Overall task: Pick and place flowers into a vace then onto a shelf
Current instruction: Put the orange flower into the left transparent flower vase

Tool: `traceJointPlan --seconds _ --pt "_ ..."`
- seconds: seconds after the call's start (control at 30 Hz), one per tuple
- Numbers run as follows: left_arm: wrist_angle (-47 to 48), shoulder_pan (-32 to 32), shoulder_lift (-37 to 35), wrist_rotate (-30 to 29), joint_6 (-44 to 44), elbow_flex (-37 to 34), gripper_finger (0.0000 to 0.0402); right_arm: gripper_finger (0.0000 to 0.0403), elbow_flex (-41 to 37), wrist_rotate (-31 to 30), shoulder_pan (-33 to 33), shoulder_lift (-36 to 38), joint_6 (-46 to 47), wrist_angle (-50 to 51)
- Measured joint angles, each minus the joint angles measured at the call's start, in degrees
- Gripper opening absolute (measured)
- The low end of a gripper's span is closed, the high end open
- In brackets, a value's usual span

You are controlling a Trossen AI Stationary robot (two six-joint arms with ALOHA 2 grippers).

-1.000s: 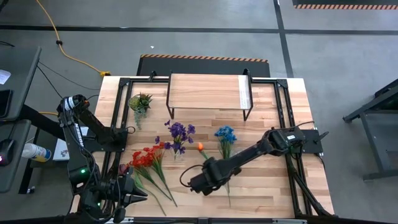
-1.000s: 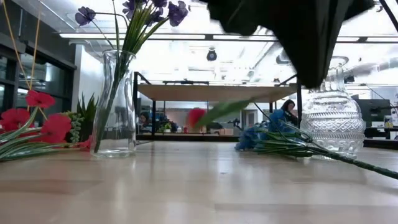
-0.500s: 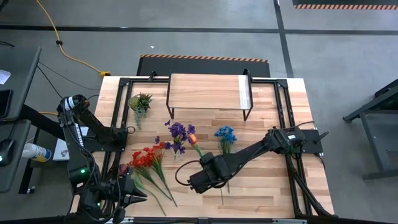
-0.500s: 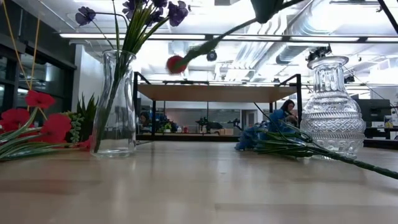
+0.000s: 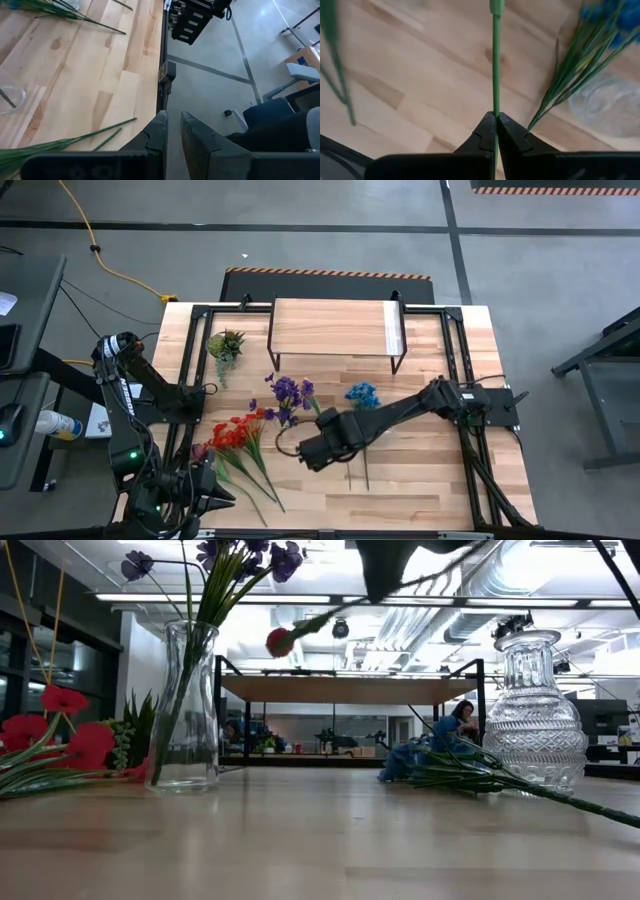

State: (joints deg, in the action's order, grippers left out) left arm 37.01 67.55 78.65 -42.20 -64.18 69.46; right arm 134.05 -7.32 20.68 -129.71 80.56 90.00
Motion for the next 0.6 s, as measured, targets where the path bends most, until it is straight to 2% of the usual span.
traceJointPlan --seconds 0.3,0.6 --pt "-0.03 -0.01 0.00 1.65 0.00 0.00 0.0088 0.0000 0.02 -2.53 -4.66 8.07 -3.62 -0.01" --pt "-0.07 -0.02 0.00 1.69 0.86 0.01 0.0088 0.0000 0.03 -7.31 -8.77 13.09 -8.86 0.00"
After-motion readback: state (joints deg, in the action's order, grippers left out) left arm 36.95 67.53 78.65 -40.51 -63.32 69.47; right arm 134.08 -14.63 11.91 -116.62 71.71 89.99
